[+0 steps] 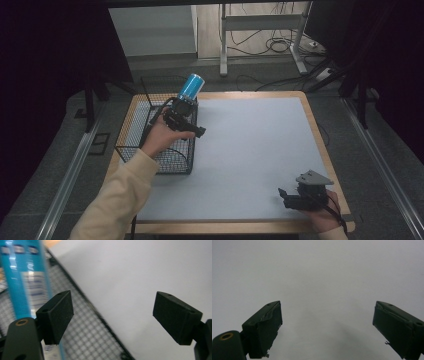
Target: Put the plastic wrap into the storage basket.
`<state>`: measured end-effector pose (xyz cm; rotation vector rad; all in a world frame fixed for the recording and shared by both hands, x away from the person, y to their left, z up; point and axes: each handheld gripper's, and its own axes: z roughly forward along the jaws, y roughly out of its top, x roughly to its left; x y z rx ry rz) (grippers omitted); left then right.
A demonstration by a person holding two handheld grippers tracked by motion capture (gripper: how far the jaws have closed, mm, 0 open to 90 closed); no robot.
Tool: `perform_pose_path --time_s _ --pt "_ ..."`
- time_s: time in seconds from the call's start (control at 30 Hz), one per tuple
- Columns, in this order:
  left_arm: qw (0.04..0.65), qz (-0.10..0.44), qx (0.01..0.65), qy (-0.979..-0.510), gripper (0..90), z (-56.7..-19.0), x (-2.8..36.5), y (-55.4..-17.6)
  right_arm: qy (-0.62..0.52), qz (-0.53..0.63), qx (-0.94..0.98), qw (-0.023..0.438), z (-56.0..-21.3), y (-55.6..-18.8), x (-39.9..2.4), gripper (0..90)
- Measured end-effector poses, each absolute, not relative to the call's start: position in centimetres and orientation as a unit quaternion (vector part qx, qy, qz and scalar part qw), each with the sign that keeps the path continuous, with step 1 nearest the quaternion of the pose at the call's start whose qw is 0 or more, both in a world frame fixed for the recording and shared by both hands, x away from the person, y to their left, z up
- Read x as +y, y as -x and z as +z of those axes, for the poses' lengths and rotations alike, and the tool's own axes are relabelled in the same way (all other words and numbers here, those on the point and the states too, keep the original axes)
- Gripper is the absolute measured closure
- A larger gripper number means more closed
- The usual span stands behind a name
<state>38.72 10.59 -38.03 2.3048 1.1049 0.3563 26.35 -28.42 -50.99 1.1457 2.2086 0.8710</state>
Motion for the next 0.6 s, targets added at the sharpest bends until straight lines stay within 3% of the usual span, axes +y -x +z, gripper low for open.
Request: perform_pose_path --time_s 0.27,0.6 --pt "0.317 0.154 0.354 -0.866 17.7 -40.0 8.0 -33.9 -0.419 0.32 0.812 0.25 -51.0 -26.3 -28.3 8.9" --pt "0.34 0.091 0.324 -0.878 18.1 -44.1 6.5 -30.5 -0.419 0.319 0.812 0.251 -51.0 -26.3 -28.3 9.0"
